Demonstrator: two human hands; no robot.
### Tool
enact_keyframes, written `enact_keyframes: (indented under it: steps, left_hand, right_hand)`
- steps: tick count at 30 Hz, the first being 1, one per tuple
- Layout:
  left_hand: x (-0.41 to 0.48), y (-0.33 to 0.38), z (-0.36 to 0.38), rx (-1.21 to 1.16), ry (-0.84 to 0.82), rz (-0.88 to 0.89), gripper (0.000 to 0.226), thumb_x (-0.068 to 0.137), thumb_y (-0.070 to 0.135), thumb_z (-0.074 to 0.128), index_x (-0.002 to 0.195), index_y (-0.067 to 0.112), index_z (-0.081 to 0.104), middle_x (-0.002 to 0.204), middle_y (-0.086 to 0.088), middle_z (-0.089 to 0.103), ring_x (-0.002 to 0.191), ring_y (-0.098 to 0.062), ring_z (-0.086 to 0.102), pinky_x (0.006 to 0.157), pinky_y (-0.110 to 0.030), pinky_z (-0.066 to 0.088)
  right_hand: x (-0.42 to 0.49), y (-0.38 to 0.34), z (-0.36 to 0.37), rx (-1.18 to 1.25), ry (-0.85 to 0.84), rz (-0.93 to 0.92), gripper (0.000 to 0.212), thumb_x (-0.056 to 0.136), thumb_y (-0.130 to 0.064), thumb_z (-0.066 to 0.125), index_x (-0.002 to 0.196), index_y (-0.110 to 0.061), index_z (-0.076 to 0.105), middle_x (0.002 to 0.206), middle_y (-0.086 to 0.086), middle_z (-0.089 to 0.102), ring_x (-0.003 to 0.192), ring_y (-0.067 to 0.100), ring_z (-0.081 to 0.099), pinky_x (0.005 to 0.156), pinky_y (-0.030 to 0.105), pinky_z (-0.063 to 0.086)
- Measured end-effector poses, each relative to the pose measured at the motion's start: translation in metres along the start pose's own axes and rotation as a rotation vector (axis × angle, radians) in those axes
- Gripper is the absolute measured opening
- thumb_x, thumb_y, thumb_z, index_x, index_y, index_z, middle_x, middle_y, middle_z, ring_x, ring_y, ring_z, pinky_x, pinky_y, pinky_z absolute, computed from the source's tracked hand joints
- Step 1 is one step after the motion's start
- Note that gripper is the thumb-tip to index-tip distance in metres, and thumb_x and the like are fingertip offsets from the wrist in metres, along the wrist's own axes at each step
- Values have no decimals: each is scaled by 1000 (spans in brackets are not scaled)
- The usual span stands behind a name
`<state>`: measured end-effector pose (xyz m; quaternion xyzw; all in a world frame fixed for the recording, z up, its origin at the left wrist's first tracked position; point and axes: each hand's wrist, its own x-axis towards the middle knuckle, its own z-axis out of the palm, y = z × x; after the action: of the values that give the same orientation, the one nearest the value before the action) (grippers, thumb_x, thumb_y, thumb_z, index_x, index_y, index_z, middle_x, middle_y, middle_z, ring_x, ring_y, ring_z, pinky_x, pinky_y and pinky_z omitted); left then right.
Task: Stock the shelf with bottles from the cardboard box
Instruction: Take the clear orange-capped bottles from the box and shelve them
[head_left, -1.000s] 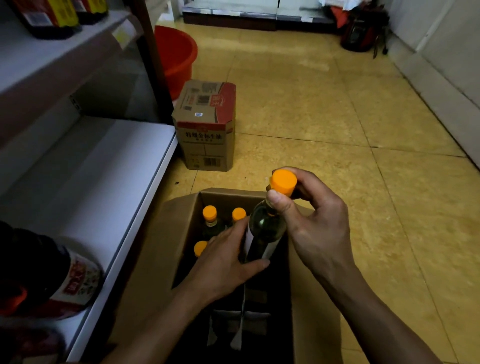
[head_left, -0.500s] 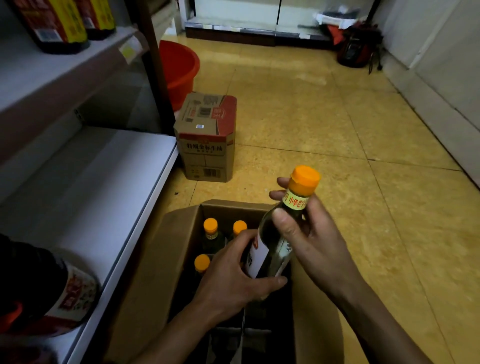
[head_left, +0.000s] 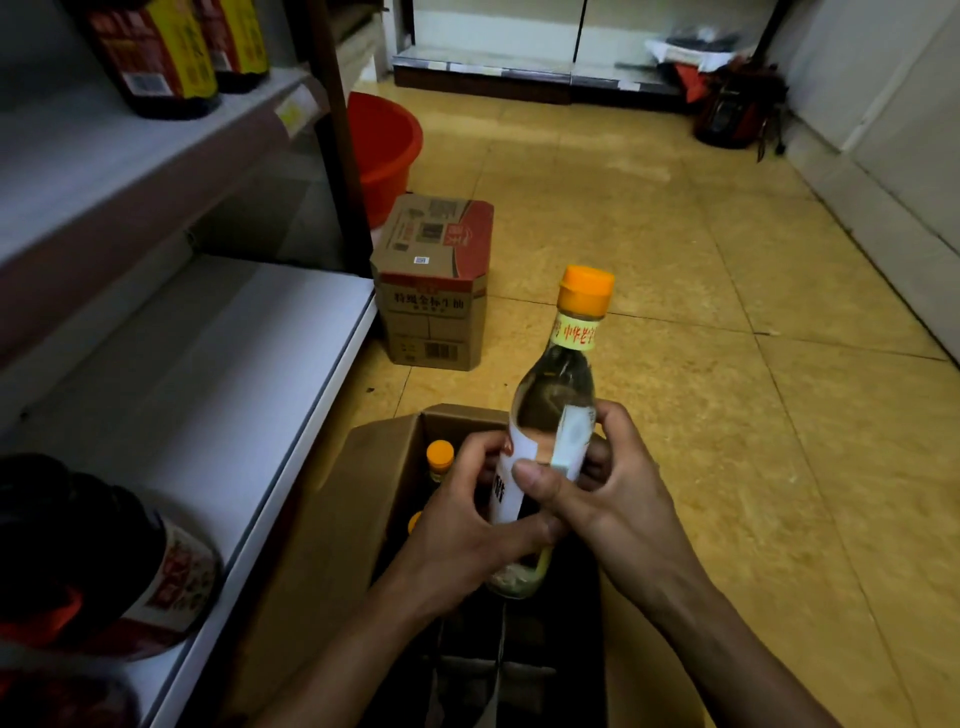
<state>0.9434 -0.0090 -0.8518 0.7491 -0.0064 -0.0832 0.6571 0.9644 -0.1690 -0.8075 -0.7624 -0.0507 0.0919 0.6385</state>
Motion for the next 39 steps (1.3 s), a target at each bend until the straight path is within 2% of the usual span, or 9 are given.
enact_keyframes:
  steps: [4, 7, 11, 14, 17, 19, 22, 34, 39]
  left_hand:
    - [1, 4, -19, -59, -168, -114, 68, 74, 41, 86, 132, 50, 51, 132, 19, 64, 124, -2, 61, 94, -32, 58]
    - [-5, 8, -17, -133, -309, -191, 67, 83, 32, 82, 139, 43, 47, 130, 21, 67, 122, -2, 64, 96, -29, 57]
    - [-8, 11, -15, -252, -322, -210, 62, 82, 24, 83, 136, 31, 52, 124, 13, 73, 116, -6, 68, 90, -24, 57]
    - [-10, 10, -14, -312, -282, -175, 68, 75, 29, 80, 138, 27, 54, 130, 3, 71, 122, -14, 67, 97, -32, 57]
    - [-10, 5, -6, -261, -136, -109, 65, 74, 35, 83, 133, 35, 58, 127, 4, 72, 120, -15, 68, 98, -40, 58]
    - [-8, 2, -1, -227, -7, -68, 64, 68, 41, 86, 126, 39, 61, 120, 6, 74, 113, -14, 71, 88, -36, 62]
    - [-7, -2, 1, -231, 135, -55, 70, 60, 46, 88, 123, 37, 60, 112, 10, 76, 102, -13, 74, 78, -32, 63]
    - [-6, 0, 2, -204, 134, -43, 61, 73, 31, 86, 125, 36, 55, 109, 14, 74, 99, -8, 74, 72, -24, 61]
    - [0, 2, -3, -204, 93, -9, 67, 79, 34, 86, 136, 35, 52, 122, 6, 72, 110, -14, 72, 84, -36, 63]
  right_hand:
    - [4, -2, -6, 71, -22, -70, 65, 71, -48, 80, 129, -32, 56, 112, -6, 77, 105, 16, 74, 93, 48, 59]
    - [6, 2, -10, 191, -80, -82, 63, 75, -46, 75, 133, -27, 58, 122, 1, 73, 113, 23, 71, 95, 48, 56]
    - [8, 5, -10, 420, -159, -54, 82, 73, -53, 84, 139, -15, 53, 131, 17, 67, 121, 39, 64, 100, 51, 55]
    - [10, 4, -11, 468, -203, -31, 80, 74, -55, 82, 138, -15, 55, 133, 21, 64, 123, 42, 62, 102, 55, 52]
    - [10, 3, -10, 323, -169, -38, 59, 85, -58, 70, 134, -26, 61, 129, 10, 69, 121, 31, 66, 102, 53, 52]
    - [8, 3, -7, 156, -118, -37, 46, 94, -53, 58, 134, -30, 60, 126, -2, 72, 118, 17, 68, 101, 47, 54]
    - [7, 6, -3, 24, -75, -45, 50, 91, -45, 58, 139, -32, 56, 124, -10, 72, 115, 8, 69, 97, 36, 58]
    - [12, 14, 3, 108, -42, -50, 55, 82, -33, 71, 133, -22, 57, 119, -7, 75, 111, 9, 72, 90, 31, 61]
    - [16, 6, 6, 149, -31, -52, 55, 84, -34, 69, 136, -21, 57, 123, -4, 74, 116, 15, 70, 96, 40, 58]
